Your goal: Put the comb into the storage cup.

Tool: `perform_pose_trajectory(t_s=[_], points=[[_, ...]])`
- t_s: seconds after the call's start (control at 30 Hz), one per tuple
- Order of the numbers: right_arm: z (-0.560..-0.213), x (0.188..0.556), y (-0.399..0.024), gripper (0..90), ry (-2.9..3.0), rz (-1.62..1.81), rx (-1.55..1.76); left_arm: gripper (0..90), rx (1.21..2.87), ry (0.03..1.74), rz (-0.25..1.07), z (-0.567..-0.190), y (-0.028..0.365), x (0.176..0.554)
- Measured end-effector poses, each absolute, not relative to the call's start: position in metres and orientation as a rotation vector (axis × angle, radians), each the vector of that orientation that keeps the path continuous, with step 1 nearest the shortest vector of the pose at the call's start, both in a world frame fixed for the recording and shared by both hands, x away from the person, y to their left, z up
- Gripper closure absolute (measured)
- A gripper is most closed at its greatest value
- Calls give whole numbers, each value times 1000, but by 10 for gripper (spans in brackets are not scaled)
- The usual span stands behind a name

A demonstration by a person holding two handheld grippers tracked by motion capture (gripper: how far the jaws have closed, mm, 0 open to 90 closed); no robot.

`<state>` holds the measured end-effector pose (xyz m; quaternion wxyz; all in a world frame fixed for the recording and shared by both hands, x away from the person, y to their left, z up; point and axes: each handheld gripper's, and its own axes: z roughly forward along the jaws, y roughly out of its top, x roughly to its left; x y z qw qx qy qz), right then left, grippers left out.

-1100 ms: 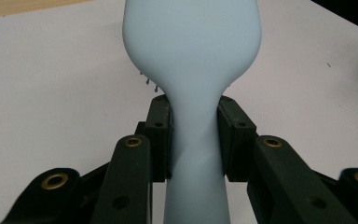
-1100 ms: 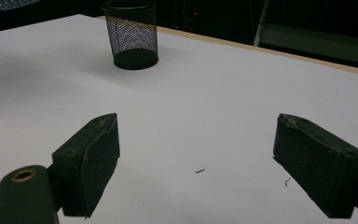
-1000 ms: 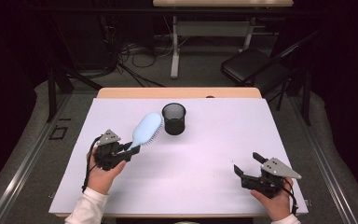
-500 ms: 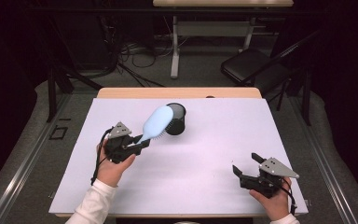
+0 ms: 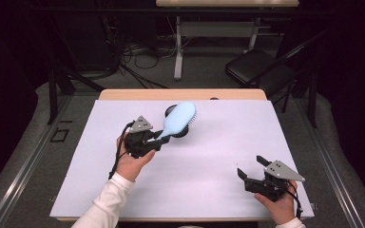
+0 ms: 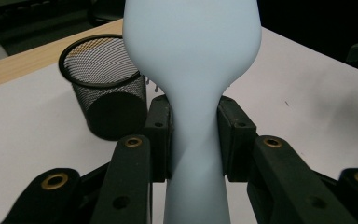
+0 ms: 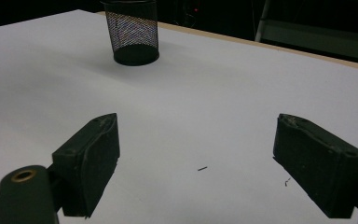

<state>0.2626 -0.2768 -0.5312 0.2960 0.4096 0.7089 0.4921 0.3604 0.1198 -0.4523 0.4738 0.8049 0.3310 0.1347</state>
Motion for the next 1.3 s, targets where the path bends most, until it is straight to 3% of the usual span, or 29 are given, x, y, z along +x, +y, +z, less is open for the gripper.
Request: perform_pose_trajectory(t_s=[0.8, 1.3], points=[[-532, 263, -275, 141, 1883, 1302, 1091, 690, 1917, 750, 309, -460, 101, 359], [-532, 265, -272, 140, 1903, 1284, 1091, 690, 1843, 766, 369, -472, 101, 352]])
